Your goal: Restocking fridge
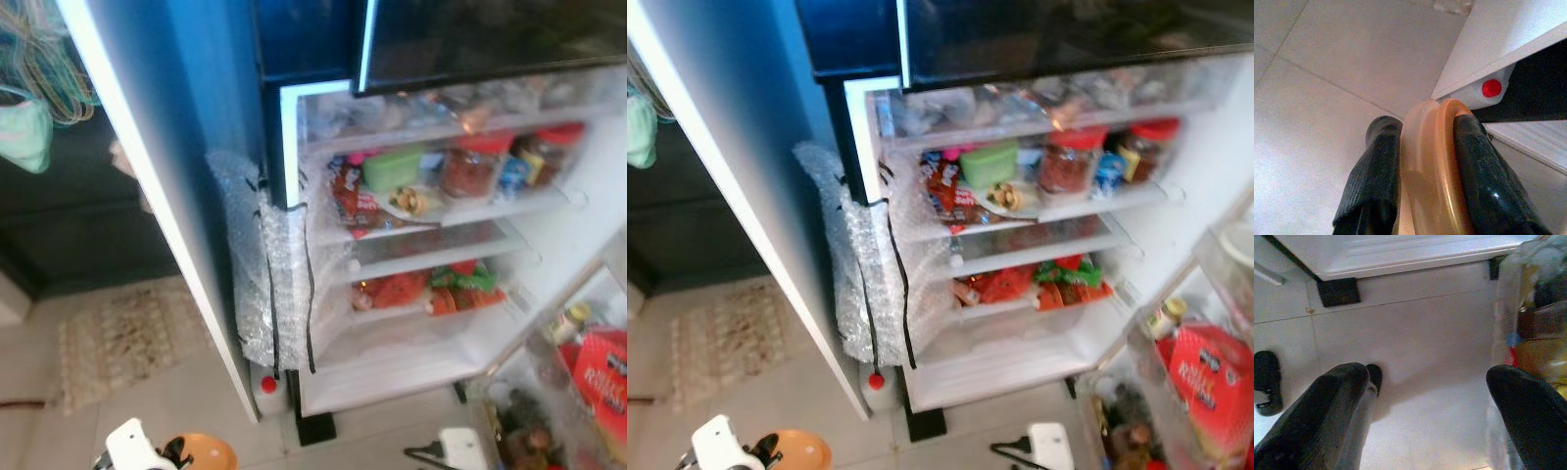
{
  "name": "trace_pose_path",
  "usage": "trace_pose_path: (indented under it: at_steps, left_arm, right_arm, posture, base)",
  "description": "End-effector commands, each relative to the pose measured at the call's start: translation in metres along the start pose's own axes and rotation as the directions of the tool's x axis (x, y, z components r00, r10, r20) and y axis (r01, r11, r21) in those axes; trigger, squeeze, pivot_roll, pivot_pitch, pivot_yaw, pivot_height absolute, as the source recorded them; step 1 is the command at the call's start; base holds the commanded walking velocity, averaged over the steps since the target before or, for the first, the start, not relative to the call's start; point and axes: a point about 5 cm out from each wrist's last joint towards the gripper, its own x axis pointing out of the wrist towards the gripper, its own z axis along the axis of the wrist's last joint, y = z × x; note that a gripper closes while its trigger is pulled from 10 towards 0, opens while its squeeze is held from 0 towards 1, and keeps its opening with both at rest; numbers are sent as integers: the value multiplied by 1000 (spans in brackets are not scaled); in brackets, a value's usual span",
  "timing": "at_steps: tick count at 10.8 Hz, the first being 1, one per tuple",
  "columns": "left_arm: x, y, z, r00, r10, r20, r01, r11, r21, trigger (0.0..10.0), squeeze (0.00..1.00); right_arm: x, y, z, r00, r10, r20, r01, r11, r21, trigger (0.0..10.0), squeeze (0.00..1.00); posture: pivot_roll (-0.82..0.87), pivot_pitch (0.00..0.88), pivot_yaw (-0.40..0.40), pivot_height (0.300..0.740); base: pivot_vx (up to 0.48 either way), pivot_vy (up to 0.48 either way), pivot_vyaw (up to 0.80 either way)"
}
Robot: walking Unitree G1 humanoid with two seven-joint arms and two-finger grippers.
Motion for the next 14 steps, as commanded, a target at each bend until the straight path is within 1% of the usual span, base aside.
trace_pose_path:
  at_steps: [1, 5, 12, 14]
  left_arm:
    - [-1, 4, -3, 1000, 12, -20, -12, 1000, 6, 10000, 0]
    - [-1, 4, -4, 1000, 14, -22, -14, 1000, 15, 10000, 0]
    - [-2, 3, -8, 999, 5, -37, -4, 1000, 21, 10000, 0]
    - [-2, 0, -8, 999, -6, -39, 7, 1000, 24, 10000, 0]
  right_arm:
    - [0, 4, -3, 1000, 8, -14, -8, 1000, 0, 10000, 0]
    - [-1, 0, -7, 1000, 0, -21, 0, 1000, -3, 10000, 0]
    - [-2, -1, -10, 1000, 3, -28, -3, 1000, -17, 10000, 0]
    - [-1, 3, -9, 1000, 11, -29, -11, 1000, -26, 10000, 0]
  posture:
    - [-38, 53, 1, 740]
    - [-37, 51, 1, 740]
    - [-34, 38, -4, 740]
    - [-35, 39, -3, 740]
  base:
    - [0, -368, 0]
    - [0, -352, 0]
    - [0, 0, 0]
    - [0, 0, 0]
